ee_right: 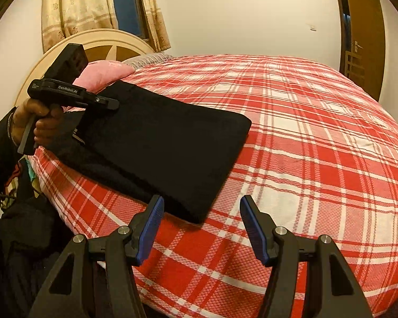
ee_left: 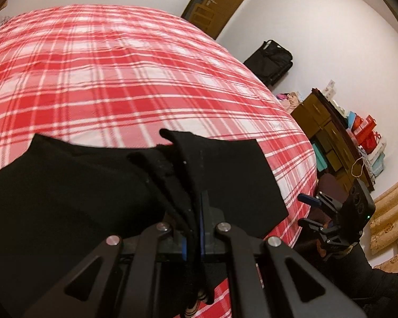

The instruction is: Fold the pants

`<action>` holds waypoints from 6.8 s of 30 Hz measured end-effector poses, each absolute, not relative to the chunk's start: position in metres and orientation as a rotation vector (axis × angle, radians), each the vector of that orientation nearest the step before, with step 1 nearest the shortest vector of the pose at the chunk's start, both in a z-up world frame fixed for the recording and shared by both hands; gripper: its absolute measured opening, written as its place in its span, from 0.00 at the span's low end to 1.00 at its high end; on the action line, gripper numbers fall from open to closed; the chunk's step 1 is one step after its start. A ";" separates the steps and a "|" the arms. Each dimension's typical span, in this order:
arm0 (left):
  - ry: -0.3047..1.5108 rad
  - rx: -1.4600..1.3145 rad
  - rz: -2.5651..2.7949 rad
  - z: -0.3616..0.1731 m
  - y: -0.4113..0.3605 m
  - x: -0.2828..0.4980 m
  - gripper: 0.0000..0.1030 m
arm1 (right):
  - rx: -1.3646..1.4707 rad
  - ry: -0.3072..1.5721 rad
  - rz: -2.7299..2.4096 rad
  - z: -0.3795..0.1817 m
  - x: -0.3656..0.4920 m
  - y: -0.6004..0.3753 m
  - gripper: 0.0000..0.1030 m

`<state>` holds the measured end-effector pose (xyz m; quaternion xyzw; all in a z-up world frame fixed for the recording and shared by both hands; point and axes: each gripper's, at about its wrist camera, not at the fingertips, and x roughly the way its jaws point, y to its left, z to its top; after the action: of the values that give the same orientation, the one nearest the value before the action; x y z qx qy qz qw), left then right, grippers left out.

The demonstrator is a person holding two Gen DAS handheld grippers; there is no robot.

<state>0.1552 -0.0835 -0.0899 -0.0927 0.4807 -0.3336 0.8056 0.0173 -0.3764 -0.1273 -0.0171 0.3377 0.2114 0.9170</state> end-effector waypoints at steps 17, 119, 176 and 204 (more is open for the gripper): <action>1.099 -0.199 -0.627 -0.141 -0.059 0.156 0.06 | -0.051 0.712 0.472 -0.130 0.020 -0.362 0.59; 0.773 -0.452 -0.002 -0.156 0.263 0.074 0.51 | 0.002 0.675 0.703 -0.088 0.100 -0.156 0.65; 0.855 -0.008 -0.740 -0.060 -0.173 0.113 0.11 | 0.291 0.697 0.217 -0.108 0.077 -0.391 0.65; 0.768 0.003 -0.310 -0.098 -0.049 0.106 0.74 | 0.434 0.890 0.456 -0.132 0.132 -0.331 0.13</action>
<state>0.1055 -0.0486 -0.0977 0.0014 0.3729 -0.1505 0.9156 0.1322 -0.3309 -0.1318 0.2064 0.4232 0.2168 0.8551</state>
